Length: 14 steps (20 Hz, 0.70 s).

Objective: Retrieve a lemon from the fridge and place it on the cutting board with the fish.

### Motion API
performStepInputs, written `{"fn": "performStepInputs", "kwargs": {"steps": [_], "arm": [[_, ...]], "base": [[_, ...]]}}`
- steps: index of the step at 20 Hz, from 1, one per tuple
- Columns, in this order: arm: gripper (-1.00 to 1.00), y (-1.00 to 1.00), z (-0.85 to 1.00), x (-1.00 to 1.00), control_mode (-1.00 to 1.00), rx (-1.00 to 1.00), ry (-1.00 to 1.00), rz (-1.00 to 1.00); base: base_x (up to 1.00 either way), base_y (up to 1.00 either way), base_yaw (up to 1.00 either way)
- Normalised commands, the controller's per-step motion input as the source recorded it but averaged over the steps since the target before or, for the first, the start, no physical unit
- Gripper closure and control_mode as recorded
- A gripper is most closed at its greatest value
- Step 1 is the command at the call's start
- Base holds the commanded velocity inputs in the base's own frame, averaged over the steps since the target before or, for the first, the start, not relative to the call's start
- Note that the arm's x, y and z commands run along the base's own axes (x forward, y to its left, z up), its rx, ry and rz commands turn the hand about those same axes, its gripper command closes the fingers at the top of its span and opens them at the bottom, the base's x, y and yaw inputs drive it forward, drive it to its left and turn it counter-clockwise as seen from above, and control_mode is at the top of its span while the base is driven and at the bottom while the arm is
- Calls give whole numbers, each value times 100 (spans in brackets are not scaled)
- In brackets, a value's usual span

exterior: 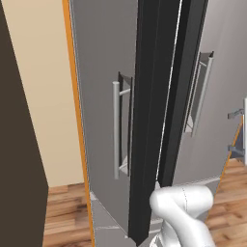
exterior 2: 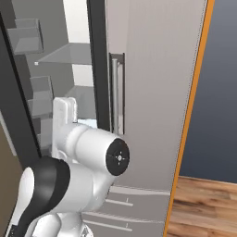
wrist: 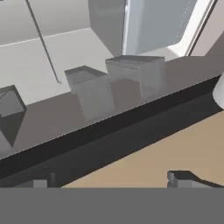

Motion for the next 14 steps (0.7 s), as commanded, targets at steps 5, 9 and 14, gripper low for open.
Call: {"fn": "performStepInputs", "kwargs": {"steps": [5, 9, 14], "arm": [[-100, 15, -10, 42, -100, 0, 0, 13], [-100, 13, 0, 37, -100, 0, -1, 9], [-100, 28, 0, 38, -100, 0, -1, 1]], "base": [[0, 0, 0], [0, 0, 0], [0, 0, 0]]}}
